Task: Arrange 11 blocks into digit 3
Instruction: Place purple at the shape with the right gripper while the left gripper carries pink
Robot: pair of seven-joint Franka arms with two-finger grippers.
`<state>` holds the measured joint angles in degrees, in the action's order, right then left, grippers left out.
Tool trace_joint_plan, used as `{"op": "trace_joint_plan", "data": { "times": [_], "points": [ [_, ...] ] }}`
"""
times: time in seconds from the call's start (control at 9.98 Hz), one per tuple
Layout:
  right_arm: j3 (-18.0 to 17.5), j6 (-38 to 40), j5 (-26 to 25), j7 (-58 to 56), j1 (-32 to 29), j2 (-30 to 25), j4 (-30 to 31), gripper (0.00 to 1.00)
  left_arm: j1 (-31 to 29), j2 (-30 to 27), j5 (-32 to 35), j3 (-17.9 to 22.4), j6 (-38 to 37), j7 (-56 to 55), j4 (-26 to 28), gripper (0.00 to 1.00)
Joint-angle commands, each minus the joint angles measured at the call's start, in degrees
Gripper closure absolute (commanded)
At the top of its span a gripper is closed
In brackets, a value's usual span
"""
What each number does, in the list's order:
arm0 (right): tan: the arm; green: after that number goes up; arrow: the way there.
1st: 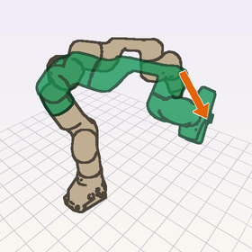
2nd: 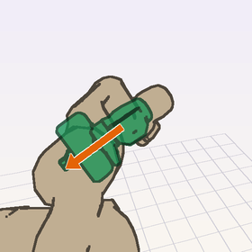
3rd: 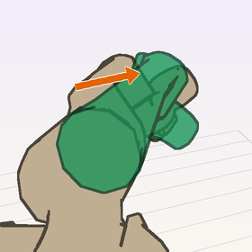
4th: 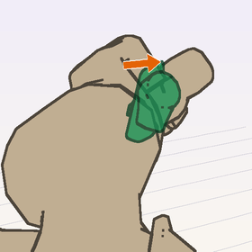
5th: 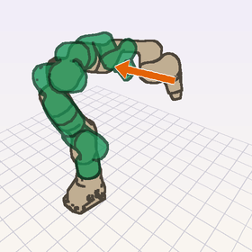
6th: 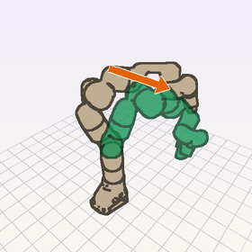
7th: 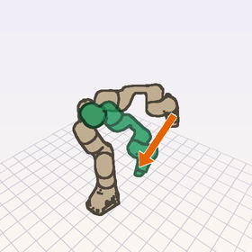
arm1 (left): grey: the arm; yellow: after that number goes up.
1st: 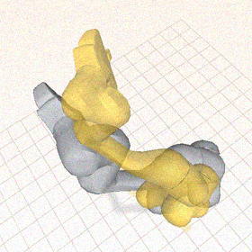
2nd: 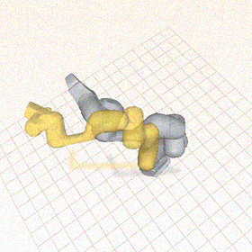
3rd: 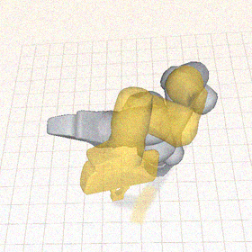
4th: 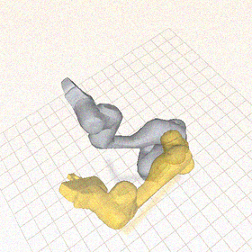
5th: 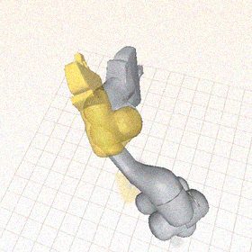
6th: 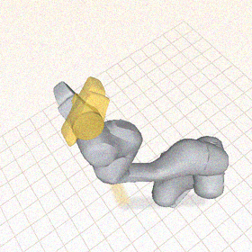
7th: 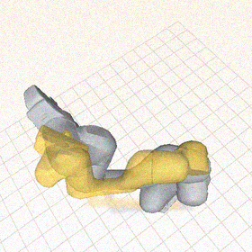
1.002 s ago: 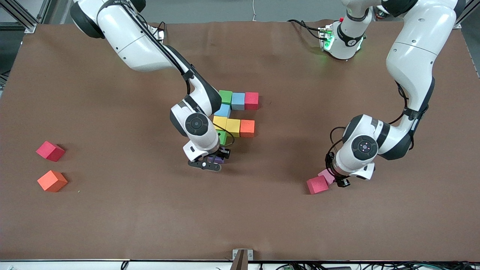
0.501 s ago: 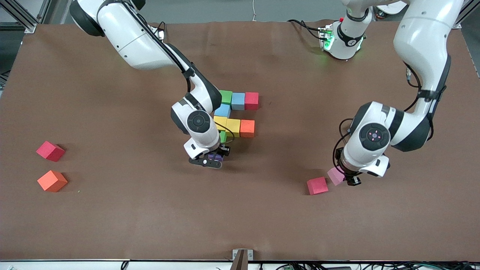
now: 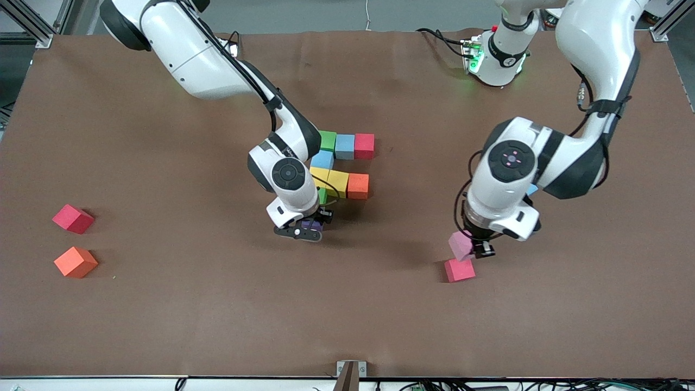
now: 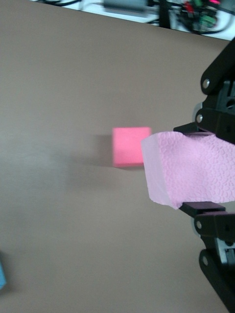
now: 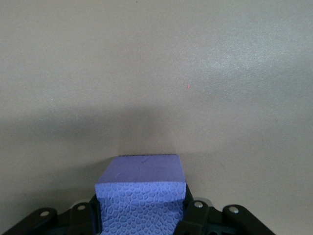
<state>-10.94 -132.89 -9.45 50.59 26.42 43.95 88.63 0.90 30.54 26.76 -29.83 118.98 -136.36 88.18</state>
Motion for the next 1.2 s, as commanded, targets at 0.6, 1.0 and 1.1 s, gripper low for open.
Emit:
{"op": "trace_joint_plan", "data": {
  "times": [0.6, 1.0, 1.1],
  "points": [
    [0.1, -0.7, -3.1, 1.7, -0.4, -1.9, 1.8, 0.00, 15.1, 9.7, -0.9, 0.2, 1.6, -1.1, -11.9, 0.79],
    [-1.3, 3.9, -1.1, 0.8, -4.2, -6.6, 1.0, 0.00, 18.5, 13.0, -0.2, 0.8, 5.5, 0.1, -11.8, 0.79],
    [-1.5, 4.4, 0.6, 0.7, -4.3, -7.9, 1.1, 0.00, 19.8, 13.6, -0.3, 2.0, 7.3, 0.1, -11.9, 0.79]
  ]
}}
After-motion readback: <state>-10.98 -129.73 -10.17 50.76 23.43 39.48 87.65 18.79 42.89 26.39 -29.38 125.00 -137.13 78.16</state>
